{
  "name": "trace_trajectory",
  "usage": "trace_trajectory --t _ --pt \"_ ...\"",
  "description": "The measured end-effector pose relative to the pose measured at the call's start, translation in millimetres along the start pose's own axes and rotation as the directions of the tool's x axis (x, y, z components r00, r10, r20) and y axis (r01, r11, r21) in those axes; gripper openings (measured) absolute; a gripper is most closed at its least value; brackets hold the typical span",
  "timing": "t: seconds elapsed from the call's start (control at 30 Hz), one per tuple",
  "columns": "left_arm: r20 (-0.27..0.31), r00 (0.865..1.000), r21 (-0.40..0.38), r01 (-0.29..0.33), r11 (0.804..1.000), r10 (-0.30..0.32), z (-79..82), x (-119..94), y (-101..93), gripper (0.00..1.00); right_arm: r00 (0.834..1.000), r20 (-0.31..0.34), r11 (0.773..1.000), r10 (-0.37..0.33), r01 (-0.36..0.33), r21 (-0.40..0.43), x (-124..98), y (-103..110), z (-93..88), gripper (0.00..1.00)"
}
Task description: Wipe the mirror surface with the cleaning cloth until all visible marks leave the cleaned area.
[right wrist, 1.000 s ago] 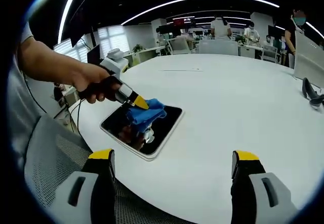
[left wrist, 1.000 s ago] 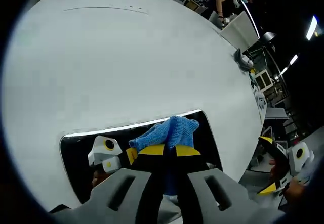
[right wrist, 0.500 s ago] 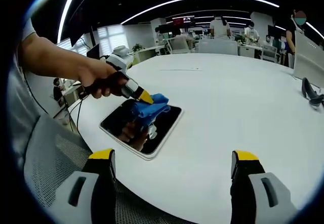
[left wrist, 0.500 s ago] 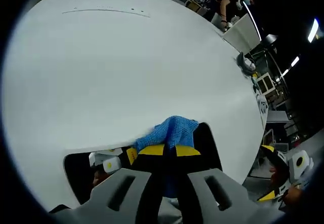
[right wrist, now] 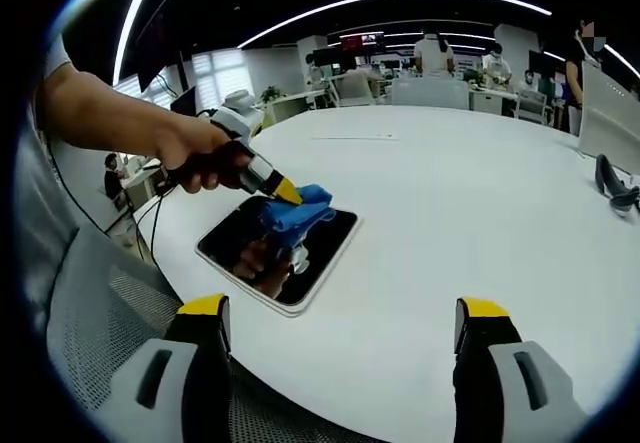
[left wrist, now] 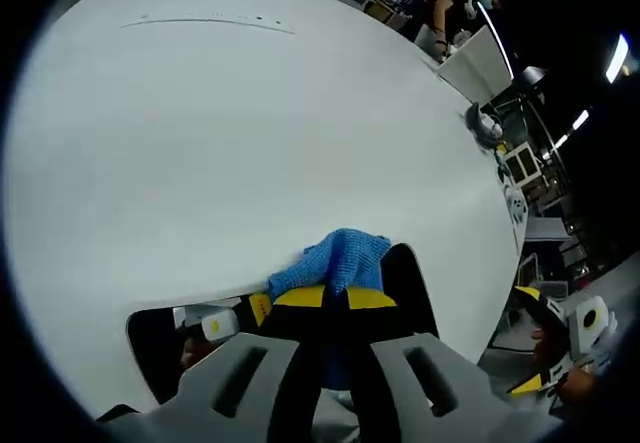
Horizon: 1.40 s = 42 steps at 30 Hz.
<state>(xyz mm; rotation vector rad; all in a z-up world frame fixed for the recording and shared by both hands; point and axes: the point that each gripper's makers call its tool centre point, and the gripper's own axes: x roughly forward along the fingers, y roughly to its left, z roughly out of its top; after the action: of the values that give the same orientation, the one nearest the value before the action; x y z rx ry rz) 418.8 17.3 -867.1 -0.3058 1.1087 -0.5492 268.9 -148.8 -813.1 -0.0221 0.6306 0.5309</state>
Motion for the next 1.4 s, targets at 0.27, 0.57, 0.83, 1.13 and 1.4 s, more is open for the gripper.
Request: trace_trajectory --t 0.27,0.57,0.83,1.13,1.4 --pt "-0.001 1.000 0.004 -0.003 1.000 0.003 0.9 -8.6 12.7 0.04 1.000 -0.006 1.000 0.000 0.000 0.003 -0.1 0.5 -0.6 0.91" --pt "0.004 1.000 0.004 -0.009 1.000 0.009 0.6 -14.7 20.5 0.04 1.000 -0.008 1.000 -0.003 0.003 0.002 0.6 -0.7 -1.4 0.92" --pt "0.018 1.000 -0.015 -0.026 1.000 0.026 3.5 -21.7 36.9 0.04 1.000 -0.010 1.000 0.002 -0.002 -0.001 0.7 0.1 -2.0 0.92" --pt "0.028 0.999 -0.021 -0.037 0.999 0.038 3.5 -24.6 39.5 0.04 1.000 -0.008 1.000 0.002 -0.002 -0.002 0.8 -0.6 -2.2 0.92" --pt "0.084 0.994 -0.055 -0.067 0.996 0.072 1.8 -25.5 40.2 0.04 1.000 -0.006 1.000 0.001 -0.001 -0.001 0.1 0.1 -0.8 0.92"
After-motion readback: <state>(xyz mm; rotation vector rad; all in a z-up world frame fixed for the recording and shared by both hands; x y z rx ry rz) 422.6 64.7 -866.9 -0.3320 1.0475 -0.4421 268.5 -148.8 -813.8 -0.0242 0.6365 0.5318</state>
